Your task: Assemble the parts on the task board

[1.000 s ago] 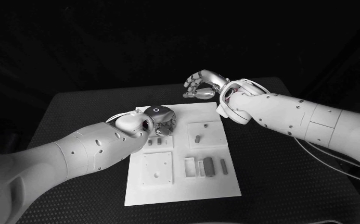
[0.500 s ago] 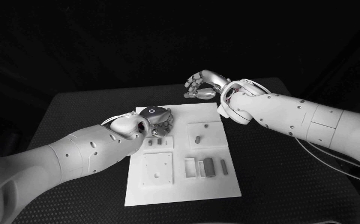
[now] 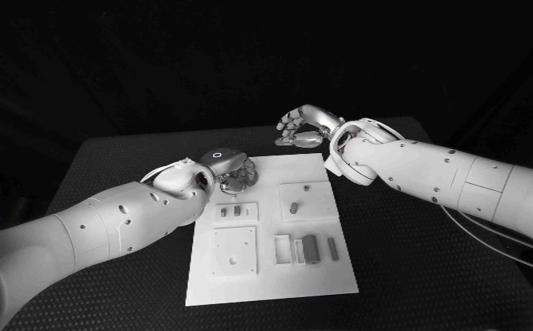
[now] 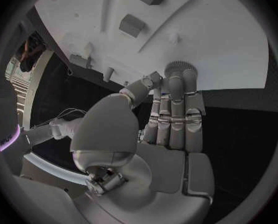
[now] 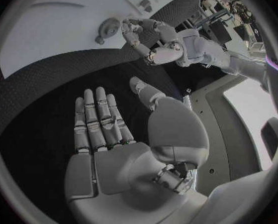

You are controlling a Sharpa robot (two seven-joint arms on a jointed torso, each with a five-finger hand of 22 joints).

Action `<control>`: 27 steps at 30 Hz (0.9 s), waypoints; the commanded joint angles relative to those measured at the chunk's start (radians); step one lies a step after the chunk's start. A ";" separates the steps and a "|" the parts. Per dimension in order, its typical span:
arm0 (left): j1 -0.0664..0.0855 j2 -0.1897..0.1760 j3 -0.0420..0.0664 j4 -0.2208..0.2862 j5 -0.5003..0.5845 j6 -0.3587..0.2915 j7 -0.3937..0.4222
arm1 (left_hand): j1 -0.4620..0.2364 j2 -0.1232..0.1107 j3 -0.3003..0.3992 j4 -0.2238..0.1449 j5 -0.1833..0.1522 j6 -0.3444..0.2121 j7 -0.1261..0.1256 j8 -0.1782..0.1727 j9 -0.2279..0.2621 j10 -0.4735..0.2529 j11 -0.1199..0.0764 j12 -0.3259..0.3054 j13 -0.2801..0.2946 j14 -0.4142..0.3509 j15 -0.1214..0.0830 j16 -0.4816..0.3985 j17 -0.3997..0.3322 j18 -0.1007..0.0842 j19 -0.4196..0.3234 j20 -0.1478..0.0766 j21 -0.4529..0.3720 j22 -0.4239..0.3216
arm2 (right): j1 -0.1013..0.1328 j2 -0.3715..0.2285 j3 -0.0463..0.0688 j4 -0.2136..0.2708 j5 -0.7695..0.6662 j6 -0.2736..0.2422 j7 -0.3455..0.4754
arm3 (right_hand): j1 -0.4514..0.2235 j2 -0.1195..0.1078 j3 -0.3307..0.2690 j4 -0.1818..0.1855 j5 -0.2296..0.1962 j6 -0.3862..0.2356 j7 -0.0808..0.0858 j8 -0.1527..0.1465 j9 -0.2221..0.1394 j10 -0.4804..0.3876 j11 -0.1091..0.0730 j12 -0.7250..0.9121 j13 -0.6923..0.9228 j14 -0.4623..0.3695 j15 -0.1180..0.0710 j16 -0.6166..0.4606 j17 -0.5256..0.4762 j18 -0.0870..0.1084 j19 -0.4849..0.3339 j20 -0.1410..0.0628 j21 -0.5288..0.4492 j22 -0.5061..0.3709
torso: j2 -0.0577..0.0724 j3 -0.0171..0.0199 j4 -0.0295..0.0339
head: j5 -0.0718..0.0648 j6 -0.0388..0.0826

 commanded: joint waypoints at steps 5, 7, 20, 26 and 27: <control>0.028 -0.049 0.010 0.045 0.021 0.070 -0.009 | -0.007 0.001 0.007 -0.001 0.006 0.008 0.002 0.003 0.002 0.007 0.000 -0.001 0.002 0.007 0.000 0.004 -0.002 0.014 0.007 0.001 0.000 0.001 | 0.000 -0.004 0.001 0.002 0.003 0.005 0.007 | 0.010 -0.002 -0.002 0.006 0.002 -0.006 0.025 0.006 -0.001 0.000 0.007 -0.006 -0.002 0.000 0.010 -0.003 -0.001 -0.020 -0.008 0.002 -0.007 0.001 | 0.000 -0.0006 0.0003 | 0.002 0.000; 0.031 -0.063 0.009 0.050 0.021 0.081 -0.015 | -0.007 0.001 0.007 0.000 0.005 0.008 0.002 0.003 0.002 0.007 0.000 -0.001 0.002 0.007 0.000 0.004 -0.002 0.014 0.006 0.001 -0.001 0.001 | 0.000 -0.004 0.001 0.001 0.003 0.005 0.007 | 0.010 -0.002 -0.002 0.006 0.002 -0.006 0.025 0.006 -0.001 0.000 0.007 -0.006 -0.002 0.000 0.010 -0.003 -0.001 -0.020 -0.008 0.002 -0.007 0.001 | 0.000 -0.0004 0.0012 | 0.003 0.000; 0.030 -0.101 0.005 0.067 0.016 0.098 -0.027 | -0.008 0.002 0.007 0.000 0.004 0.008 0.002 0.003 0.003 0.008 0.000 -0.002 0.003 0.007 0.000 0.004 -0.002 0.014 0.006 0.001 -0.001 0.002 | 0.000 -0.004 0.001 -0.002 0.004 0.007 0.006 | 0.010 -0.002 -0.002 0.007 0.002 -0.006 0.025 0.006 -0.002 0.000 0.007 -0.006 -0.003 0.000 0.010 -0.004 -0.001 -0.020 -0.008 0.002 -0.008 0.002 | 0.001 -0.0017 -0.0001 | 0.008 0.000; 0.030 -0.108 0.000 0.070 0.015 0.107 -0.030 | -0.009 0.003 0.007 0.000 0.003 0.009 0.002 0.003 0.003 0.009 -0.001 -0.002 0.004 0.008 0.000 0.005 -0.001 0.013 0.007 0.000 -0.002 0.003 | 0.000 -0.005 0.001 -0.001 0.005 0.008 0.006 | 0.010 -0.003 -0.003 0.007 0.002 -0.006 0.025 0.006 -0.002 0.000 0.007 -0.006 -0.004 0.000 0.011 -0.004 -0.001 -0.020 -0.008 0.003 -0.008 0.003 | 0.001 -0.0006 -0.0009 | 0.011 -0.001; 0.029 -0.108 0.000 0.071 0.015 0.111 -0.030 | -0.009 0.003 0.007 0.000 0.003 0.009 0.002 0.003 0.003 0.009 -0.001 -0.003 0.004 0.008 0.000 0.005 -0.001 0.013 0.007 0.000 -0.002 0.003 | 0.000 -0.005 0.001 -0.001 0.005 0.008 0.006 | 0.010 -0.003 -0.003 0.007 0.002 -0.006 0.025 0.006 -0.002 0.000 0.007 -0.006 -0.004 0.000 0.011 -0.004 -0.001 -0.020 -0.008 0.003 -0.008 0.003 | 0.001 -0.0008 -0.0009 | 0.011 -0.001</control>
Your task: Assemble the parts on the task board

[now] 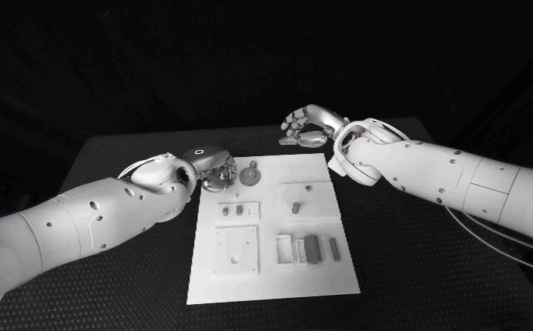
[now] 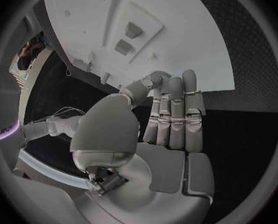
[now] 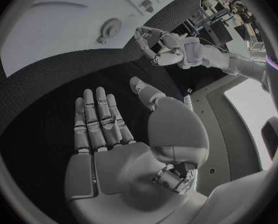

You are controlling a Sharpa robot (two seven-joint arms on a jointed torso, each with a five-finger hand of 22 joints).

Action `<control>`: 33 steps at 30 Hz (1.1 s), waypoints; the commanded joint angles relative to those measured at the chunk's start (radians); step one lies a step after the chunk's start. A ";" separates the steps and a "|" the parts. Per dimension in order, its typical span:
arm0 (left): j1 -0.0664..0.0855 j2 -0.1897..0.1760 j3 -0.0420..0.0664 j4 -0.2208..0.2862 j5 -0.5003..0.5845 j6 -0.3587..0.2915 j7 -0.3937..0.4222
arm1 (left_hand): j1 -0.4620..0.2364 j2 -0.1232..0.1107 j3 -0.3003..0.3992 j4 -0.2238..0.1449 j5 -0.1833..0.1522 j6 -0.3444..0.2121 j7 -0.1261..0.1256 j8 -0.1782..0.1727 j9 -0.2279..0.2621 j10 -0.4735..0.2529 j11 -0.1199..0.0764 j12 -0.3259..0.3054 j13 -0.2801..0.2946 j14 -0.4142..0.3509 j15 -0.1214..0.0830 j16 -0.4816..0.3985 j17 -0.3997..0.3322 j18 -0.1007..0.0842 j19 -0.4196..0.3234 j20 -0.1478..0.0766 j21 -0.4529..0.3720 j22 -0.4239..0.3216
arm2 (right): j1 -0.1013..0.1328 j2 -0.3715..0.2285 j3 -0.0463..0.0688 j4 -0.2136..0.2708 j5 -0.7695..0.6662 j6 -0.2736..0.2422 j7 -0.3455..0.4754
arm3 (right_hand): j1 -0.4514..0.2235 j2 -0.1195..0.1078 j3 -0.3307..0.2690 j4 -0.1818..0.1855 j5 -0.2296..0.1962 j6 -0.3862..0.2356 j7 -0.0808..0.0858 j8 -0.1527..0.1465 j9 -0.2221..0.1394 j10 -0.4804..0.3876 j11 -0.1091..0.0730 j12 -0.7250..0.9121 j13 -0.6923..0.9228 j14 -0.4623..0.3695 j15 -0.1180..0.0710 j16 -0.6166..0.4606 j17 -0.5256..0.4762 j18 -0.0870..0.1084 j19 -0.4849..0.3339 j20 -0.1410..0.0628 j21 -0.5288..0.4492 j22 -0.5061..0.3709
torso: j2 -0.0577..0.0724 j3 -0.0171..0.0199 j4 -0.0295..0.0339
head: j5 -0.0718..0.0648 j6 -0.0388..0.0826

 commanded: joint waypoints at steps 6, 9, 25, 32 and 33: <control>-0.001 0.002 -0.005 0.010 -0.004 0.052 -0.006 | -0.005 0.008 0.007 0.001 0.004 0.011 0.000 0.003 0.002 0.010 -0.001 -0.003 0.001 0.008 0.000 0.005 -0.001 0.013 0.007 -0.001 -0.002 0.001 | 0.000 0.000 0.001 0.001 0.001 0.008 0.007 | 0.010 -0.002 0.000 0.004 0.002 -0.006 0.025 0.006 -0.002 0.000 0.007 -0.006 -0.002 -0.001 0.004 -0.005 -0.002 -0.020 -0.005 -0.001 -0.005 0.002 | 0.001 0.0012 -0.0008 | 0.001 0.002; -0.002 0.004 -0.008 0.009 -0.004 0.062 -0.005 | -0.005 0.008 0.007 0.001 0.004 0.011 0.000 0.003 0.002 0.010 -0.001 -0.003 0.001 0.009 0.000 0.005 -0.001 0.013 0.007 -0.001 -0.002 0.002 | 0.000 0.001 0.001 0.001 0.002 0.008 0.007 | 0.011 -0.002 0.000 0.004 0.002 -0.006 0.025 0.006 -0.002 0.000 0.007 -0.006 -0.003 -0.001 0.005 -0.005 -0.002 -0.020 -0.005 -0.001 -0.005 0.002 | 0.001 0.0021 -0.0019 | 0.002 0.000; -0.007 0.012 -0.023 0.009 -0.014 0.092 -0.003 | -0.006 0.010 0.007 0.000 0.003 0.011 0.000 0.002 0.003 0.011 -0.001 -0.005 0.003 0.009 0.000 0.006 0.000 0.012 0.004 -0.001 -0.005 0.002 | 0.000 0.004 0.001 -0.002 0.003 0.009 0.007 | 0.011 -0.002 0.000 0.004 0.002 -0.006 0.025 0.006 -0.002 0.000 0.007 -0.006 -0.005 -0.001 0.005 -0.006 -0.002 -0.020 -0.005 -0.001 -0.006 0.003 | 0.001 0.0016 -0.0014 | 0.001 -0.004; -0.008 0.016 -0.026 0.001 -0.015 0.109 -0.008 | -0.006 0.011 0.007 0.000 0.003 0.011 0.000 0.002 0.003 0.011 -0.001 -0.006 0.004 0.009 0.000 0.006 0.000 0.011 0.003 -0.001 -0.006 0.003 | 0.000 0.005 0.001 -0.003 0.003 0.009 0.007 | 0.011 -0.002 0.000 0.005 0.002 -0.006 0.025 0.006 -0.003 0.000 0.007 -0.006 -0.005 -0.001 0.005 -0.007 -0.002 -0.020 -0.005 -0.001 -0.006 0.004 | 0.001 0.0013 -0.0023 | -0.001 -0.003; -0.008 0.018 -0.026 -0.001 -0.015 0.110 -0.009 | -0.006 0.011 0.007 0.000 0.003 0.011 0.000 0.002 0.003 0.011 -0.001 -0.006 0.004 0.008 0.000 0.006 0.000 0.011 0.003 -0.001 -0.006 0.003 | 0.000 0.005 0.001 -0.003 0.003 0.009 0.007 | 0.011 -0.002 0.000 0.005 0.002 -0.006 0.025 0.006 -0.003 0.000 0.007 -0.006 -0.006 -0.001 0.005 -0.007 -0.002 -0.020 -0.005 -0.001 -0.006 0.004 | 0.001 0.0016 -0.0025 | -0.001 -0.003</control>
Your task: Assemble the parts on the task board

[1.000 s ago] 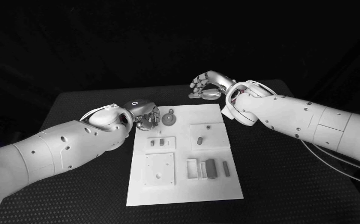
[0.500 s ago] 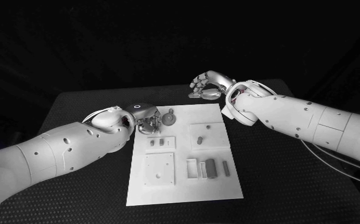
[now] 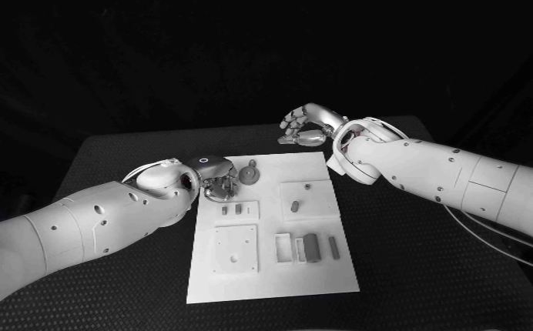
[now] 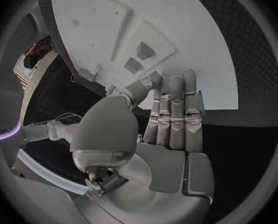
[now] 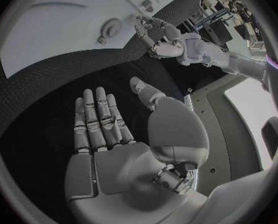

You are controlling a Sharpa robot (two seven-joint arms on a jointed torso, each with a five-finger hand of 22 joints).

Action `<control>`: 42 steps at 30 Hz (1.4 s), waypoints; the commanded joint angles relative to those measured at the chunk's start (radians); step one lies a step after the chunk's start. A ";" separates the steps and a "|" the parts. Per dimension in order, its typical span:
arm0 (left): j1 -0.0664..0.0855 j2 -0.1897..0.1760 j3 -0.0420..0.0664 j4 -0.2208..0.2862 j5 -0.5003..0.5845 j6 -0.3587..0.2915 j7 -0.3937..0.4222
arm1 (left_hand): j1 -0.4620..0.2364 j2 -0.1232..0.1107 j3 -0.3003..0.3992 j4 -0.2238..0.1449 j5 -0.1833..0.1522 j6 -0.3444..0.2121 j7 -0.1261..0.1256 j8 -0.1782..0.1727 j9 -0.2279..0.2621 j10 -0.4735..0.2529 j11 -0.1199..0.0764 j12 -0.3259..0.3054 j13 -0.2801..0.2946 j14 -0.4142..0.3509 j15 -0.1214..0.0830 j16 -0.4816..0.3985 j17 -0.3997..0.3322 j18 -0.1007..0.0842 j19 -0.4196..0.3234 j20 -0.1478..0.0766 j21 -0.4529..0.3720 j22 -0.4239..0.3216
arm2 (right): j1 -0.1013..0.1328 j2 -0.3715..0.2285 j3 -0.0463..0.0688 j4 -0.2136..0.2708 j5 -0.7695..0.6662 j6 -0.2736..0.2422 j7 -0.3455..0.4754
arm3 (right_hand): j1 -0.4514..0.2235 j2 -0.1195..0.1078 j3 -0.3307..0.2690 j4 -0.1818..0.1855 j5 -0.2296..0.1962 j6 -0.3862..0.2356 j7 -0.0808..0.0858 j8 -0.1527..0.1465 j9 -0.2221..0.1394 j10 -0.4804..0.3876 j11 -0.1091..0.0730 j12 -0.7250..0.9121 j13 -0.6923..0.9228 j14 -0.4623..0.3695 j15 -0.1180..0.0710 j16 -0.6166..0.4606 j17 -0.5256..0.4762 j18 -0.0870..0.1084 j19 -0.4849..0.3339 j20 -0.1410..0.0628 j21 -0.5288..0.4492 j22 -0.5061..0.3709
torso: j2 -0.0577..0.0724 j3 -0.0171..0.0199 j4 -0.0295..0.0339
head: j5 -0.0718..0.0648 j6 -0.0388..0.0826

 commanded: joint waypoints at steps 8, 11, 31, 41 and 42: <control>-0.007 0.016 -0.002 -0.020 -0.009 0.017 -0.002 | 0.000 0.011 0.005 -0.002 0.001 0.007 0.003 0.001 0.000 0.004 0.001 -0.008 0.002 0.008 0.000 0.007 0.000 0.010 0.002 -0.004 -0.007 0.002 | 0.000 0.003 0.001 -0.001 0.000 0.012 0.008 | 0.011 -0.002 0.000 0.005 0.002 -0.006 0.025 0.007 -0.001 0.000 0.007 -0.006 -0.002 -0.001 0.005 -0.007 -0.001 -0.020 -0.006 -0.001 -0.007 0.002 | 0.000 0.0006 -0.0014 | -0.005 -0.001; -0.007 0.019 -0.002 -0.021 -0.009 0.014 -0.001 | 0.000 0.012 0.005 -0.002 0.000 0.006 0.003 0.001 0.000 0.004 0.001 -0.008 0.002 0.008 0.000 0.007 0.000 0.010 0.002 -0.004 -0.007 0.002 | 0.000 0.003 0.001 -0.002 0.001 0.013 0.008 | 0.011 -0.002 0.000 0.005 0.002 -0.006 0.025 0.007 -0.001 0.000 0.007 -0.006 -0.003 -0.001 0.005 -0.007 -0.001 -0.020 -0.006 -0.001 -0.007 0.002 | 0.001 0.0009 -0.0010 | -0.004 -0.002; -0.007 0.027 -0.002 -0.024 -0.009 0.059 0.009 | 0.001 0.013 0.005 -0.003 -0.002 0.007 0.003 0.001 0.001 0.005 0.000 -0.009 0.004 0.008 0.000 0.007 0.001 0.010 0.002 -0.005 -0.009 0.003 | 0.000 0.001 0.001 -0.002 0.001 0.016 0.008 | 0.012 -0.002 -0.001 0.005 0.002 -0.007 0.025 0.007 -0.002 0.000 0.008 -0.006 -0.005 -0.002 0.006 -0.008 -0.001 -0.020 -0.006 0.000 -0.008 0.003 | 0.000 0.0005 -0.0004 | -0.005 -0.004; -0.007 0.035 -0.003 -0.023 -0.016 0.082 -0.002 | 0.000 0.015 0.005 -0.003 -0.004 0.006 0.003 0.000 0.001 0.006 0.000 -0.011 0.005 0.007 0.000 0.008 0.001 0.009 0.000 -0.005 -0.010 0.004 | 0.000 0.000 0.001 -0.001 0.001 0.020 0.003 | 0.012 -0.002 -0.002 0.006 0.002 -0.007 0.025 0.007 -0.003 0.000 0.008 -0.006 -0.008 -0.003 0.007 -0.010 -0.002 -0.021 -0.007 0.000 -0.010 0.005 | 0.000 0.0000 0.0003 | -0.006 -0.004; -0.007 0.036 -0.003 -0.024 -0.018 0.082 -0.005 | 0.000 0.015 0.005 -0.003 -0.004 0.006 0.003 0.000 0.002 0.006 0.000 -0.011 0.005 0.007 0.000 0.008 0.002 0.009 0.000 -0.005 -0.010 0.004 | 0.000 0.000 0.001 -0.001 0.001 0.020 0.003 | 0.012 -0.002 -0.002 0.006 0.002 -0.007 0.026 0.007 -0.003 0.000 0.008 -0.006 -0.008 -0.003 0.007 -0.011 -0.002 -0.021 -0.008 0.000 -0.010 0.005 | 0.000 -0.0001 0.0004 | -0.006 -0.004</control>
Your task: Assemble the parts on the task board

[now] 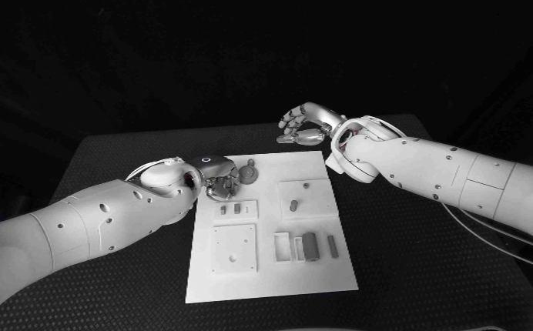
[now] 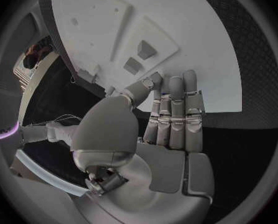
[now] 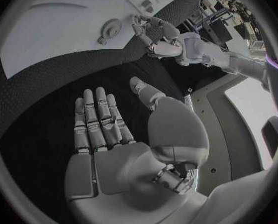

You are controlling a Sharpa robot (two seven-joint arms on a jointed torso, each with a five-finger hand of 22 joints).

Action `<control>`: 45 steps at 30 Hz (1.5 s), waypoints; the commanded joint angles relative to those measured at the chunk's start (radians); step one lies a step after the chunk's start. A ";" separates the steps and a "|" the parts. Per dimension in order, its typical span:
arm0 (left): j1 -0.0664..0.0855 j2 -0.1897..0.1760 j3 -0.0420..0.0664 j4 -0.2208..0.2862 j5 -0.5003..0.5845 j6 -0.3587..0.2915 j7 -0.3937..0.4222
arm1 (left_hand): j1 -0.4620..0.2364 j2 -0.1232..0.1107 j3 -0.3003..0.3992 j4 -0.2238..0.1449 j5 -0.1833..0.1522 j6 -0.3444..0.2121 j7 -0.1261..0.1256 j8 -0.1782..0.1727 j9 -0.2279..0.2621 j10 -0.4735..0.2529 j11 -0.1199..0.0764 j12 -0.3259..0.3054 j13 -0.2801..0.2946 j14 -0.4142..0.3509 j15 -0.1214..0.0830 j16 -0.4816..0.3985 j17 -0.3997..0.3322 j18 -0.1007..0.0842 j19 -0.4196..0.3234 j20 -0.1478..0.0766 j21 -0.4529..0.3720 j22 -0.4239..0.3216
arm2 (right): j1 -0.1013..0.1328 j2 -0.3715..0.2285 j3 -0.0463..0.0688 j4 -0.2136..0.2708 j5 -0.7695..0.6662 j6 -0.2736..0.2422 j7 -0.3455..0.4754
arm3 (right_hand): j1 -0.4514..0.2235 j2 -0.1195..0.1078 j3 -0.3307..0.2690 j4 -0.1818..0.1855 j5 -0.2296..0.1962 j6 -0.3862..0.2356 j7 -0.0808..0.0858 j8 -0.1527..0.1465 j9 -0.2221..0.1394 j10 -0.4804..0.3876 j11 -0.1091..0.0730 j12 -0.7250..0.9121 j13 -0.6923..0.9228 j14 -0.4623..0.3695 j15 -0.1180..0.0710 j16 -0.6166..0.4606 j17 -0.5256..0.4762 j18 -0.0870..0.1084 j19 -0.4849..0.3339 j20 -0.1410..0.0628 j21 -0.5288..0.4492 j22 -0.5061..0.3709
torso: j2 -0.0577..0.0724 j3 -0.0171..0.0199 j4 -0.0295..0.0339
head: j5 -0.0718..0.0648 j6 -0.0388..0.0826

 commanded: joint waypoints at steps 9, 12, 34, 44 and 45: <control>-0.007 0.016 -0.025 -0.015 -0.026 0.058 -0.014 | 0.001 0.010 0.006 -0.002 -0.002 0.009 0.001 0.003 0.003 0.009 0.001 -0.007 0.000 0.007 -0.001 0.006 0.003 0.019 0.001 -0.005 -0.007 0.003 | 0.000 0.000 0.001 0.001 -0.001 0.014 0.004 | 0.012 -0.002 -0.003 0.007 0.002 -0.008 0.026 0.007 -0.003 -0.001 0.008 -0.007 -0.005 -0.005 0.008 -0.009 -0.002 -0.021 -0.010 0.001 -0.008 0.003 | 0.001 0.0009 -0.0012 | -0.001 -0.001; -0.009 0.018 -0.027 -0.012 -0.031 0.063 -0.019 | 0.001 0.010 0.006 -0.002 -0.002 0.009 0.001 0.003 0.004 0.009 0.000 -0.007 0.001 0.008 -0.001 0.006 0.003 0.018 0.001 -0.006 -0.007 0.003 | 0.000 0.001 0.001 0.000 -0.001 0.013 0.004 | 0.012 -0.002 -0.003 0.007 0.002 -0.008 0.026 0.007 -0.003 -0.001 0.008 -0.006 -0.006 -0.006 0.008 -0.010 -0.002 -0.021 -0.010 0.001 -0.009 0.003 | 0.001 0.0011 -0.0013 | -0.002 -0.002; -0.013 0.015 -0.030 -0.015 -0.025 0.031 -0.006 | -0.002 0.003 0.007 -0.001 -0.002 0.006 0.003 -0.001 0.005 0.007 0.002 -0.014 0.005 0.003 0.000 0.008 0.006 0.015 -0.004 -0.006 -0.013 0.008 | 0.000 -0.001 0.001 0.001 -0.001 0.012 0.003 | 0.013 -0.004 -0.004 0.008 0.002 -0.009 0.026 0.007 -0.005 -0.001 0.009 -0.006 -0.011 -0.008 0.010 -0.013 -0.003 -0.022 -0.013 0.002 -0.012 0.007 | 0.000 -0.0009 0.0005 | -0.003 0.001; -0.012 0.009 -0.030 -0.019 -0.009 -0.001 -0.008 | -0.001 -0.024 -0.003 -0.003 -0.001 -0.025 0.016 -0.020 0.003 -0.022 0.013 -0.030 0.009 -0.023 0.009 0.002 0.007 0.011 -0.025 0.000 -0.029 0.016 | 0.000 -0.001 0.000 -0.002 -0.002 0.014 -0.004 | 0.013 -0.006 -0.006 0.010 0.002 -0.010 0.026 0.008 -0.007 -0.004 0.010 -0.007 -0.016 -0.011 0.013 -0.017 -0.004 -0.023 -0.016 0.002 -0.016 0.010 | 0.000 -0.0012 0.0012 | -0.005 0.000; -0.012 0.008 -0.030 -0.019 -0.005 -0.007 -0.009 | 0.002 -0.029 -0.003 -0.003 -0.001 -0.035 0.020 -0.027 0.002 -0.034 0.017 -0.031 0.008 -0.027 0.013 0.001 0.007 0.012 -0.027 0.003 -0.032 0.017 | 0.000 -0.001 0.000 -0.001 -0.002 0.015 -0.004 | 0.012 -0.006 -0.006 0.010 0.002 -0.010 0.026 0.008 -0.007 -0.004 0.010 -0.007 -0.017 -0.012 0.013 -0.018 -0.004 -0.023 -0.016 0.003 -0.016 0.010 | 0.000 -0.0009 0.0013 | -0.005 0.000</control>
